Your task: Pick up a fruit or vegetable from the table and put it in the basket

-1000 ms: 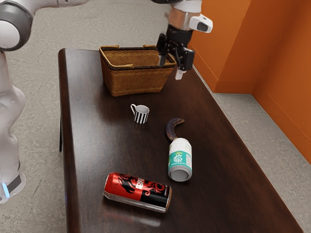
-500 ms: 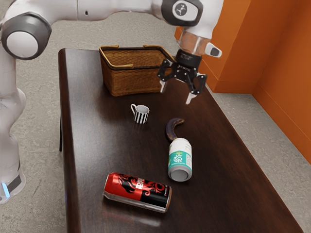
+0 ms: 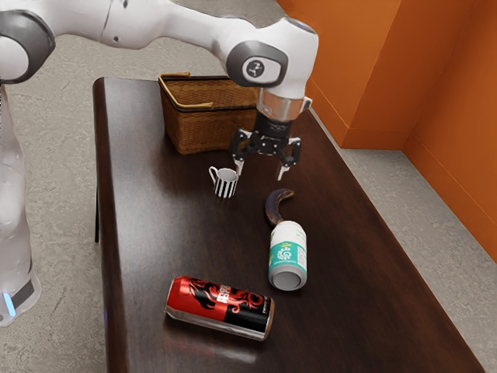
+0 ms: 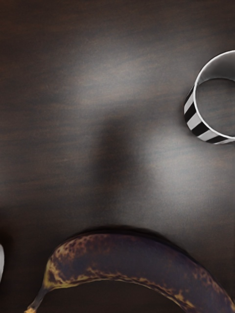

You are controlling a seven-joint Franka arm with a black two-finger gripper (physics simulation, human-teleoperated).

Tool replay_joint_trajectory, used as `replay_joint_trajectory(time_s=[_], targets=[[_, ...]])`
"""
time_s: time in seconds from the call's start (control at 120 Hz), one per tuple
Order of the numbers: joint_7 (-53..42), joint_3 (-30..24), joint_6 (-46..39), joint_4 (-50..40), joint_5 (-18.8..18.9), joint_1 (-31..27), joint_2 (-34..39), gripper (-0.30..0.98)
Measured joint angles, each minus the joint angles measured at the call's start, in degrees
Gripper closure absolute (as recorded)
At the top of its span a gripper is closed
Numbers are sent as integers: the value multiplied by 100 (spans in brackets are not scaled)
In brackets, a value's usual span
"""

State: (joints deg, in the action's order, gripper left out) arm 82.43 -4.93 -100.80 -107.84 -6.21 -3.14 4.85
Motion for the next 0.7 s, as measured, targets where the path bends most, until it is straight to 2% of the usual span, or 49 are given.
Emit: replay_joint_trajectory(time_s=[0.35,0.7], targets=[[471,1,-724,-226,84,73,-244,1],[130,9,-852,-26,80,-523,-516,1]])
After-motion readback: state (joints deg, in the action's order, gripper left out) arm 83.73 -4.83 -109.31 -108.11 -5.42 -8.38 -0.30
